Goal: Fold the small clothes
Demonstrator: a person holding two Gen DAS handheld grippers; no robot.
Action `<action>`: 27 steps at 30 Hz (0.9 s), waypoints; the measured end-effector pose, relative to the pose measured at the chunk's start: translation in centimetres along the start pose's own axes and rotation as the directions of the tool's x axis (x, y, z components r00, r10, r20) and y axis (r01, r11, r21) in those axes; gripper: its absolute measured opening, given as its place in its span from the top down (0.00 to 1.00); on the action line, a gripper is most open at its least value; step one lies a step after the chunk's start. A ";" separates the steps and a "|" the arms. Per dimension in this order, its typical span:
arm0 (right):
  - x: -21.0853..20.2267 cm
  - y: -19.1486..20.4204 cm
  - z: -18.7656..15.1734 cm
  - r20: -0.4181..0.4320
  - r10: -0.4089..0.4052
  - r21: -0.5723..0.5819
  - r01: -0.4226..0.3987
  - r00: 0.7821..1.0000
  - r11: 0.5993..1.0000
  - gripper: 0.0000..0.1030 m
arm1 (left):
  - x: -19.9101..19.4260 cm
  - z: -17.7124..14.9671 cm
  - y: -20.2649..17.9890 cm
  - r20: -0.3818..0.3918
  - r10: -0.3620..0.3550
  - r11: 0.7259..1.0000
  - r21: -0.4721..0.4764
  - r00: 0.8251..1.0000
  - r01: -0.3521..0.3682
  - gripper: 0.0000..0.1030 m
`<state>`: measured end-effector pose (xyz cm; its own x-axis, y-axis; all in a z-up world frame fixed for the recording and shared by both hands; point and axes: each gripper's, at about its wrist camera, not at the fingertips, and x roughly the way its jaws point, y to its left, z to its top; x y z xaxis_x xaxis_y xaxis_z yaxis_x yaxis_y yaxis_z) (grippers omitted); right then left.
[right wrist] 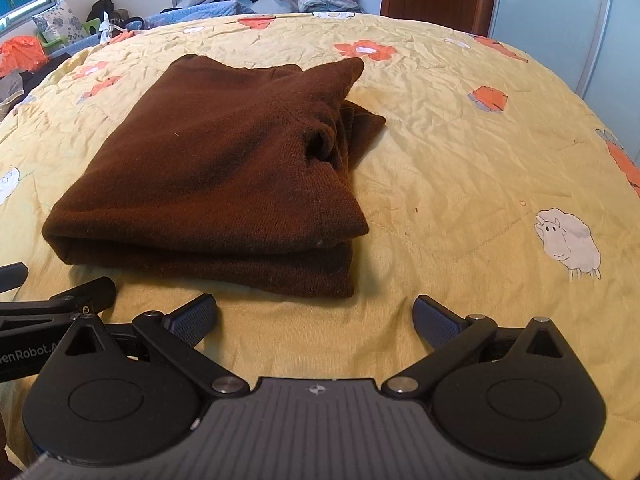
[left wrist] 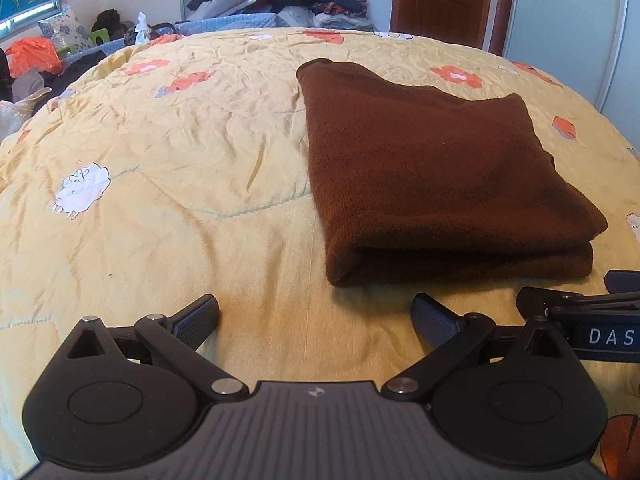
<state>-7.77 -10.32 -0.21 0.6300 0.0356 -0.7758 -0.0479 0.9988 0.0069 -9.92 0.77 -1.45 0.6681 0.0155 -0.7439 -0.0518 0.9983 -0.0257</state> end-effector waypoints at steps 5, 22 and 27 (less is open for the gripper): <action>0.1 0.0 -0.1 0.004 0.000 -0.005 0.000 1.000 1.000 0.00 | 0.0 0.1 -0.1 -0.003 0.006 1.000 -0.003 1.000 -0.006 0.00; 0.2 0.0 0.2 -0.010 0.000 -0.005 0.000 1.000 1.000 0.00 | 0.1 0.3 -0.2 -0.018 0.010 1.000 -0.012 1.000 -0.010 0.00; 0.2 -0.1 0.2 -0.013 0.001 -0.007 -0.001 1.000 1.000 0.00 | 0.1 0.3 -0.2 -0.020 0.010 1.000 -0.010 1.000 -0.010 0.00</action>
<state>-7.45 -10.35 -0.27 0.6200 0.0362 -0.7838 -0.0540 0.9985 0.0034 -9.61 0.64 -1.28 0.6522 0.0246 -0.7577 -0.0661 0.9975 -0.0245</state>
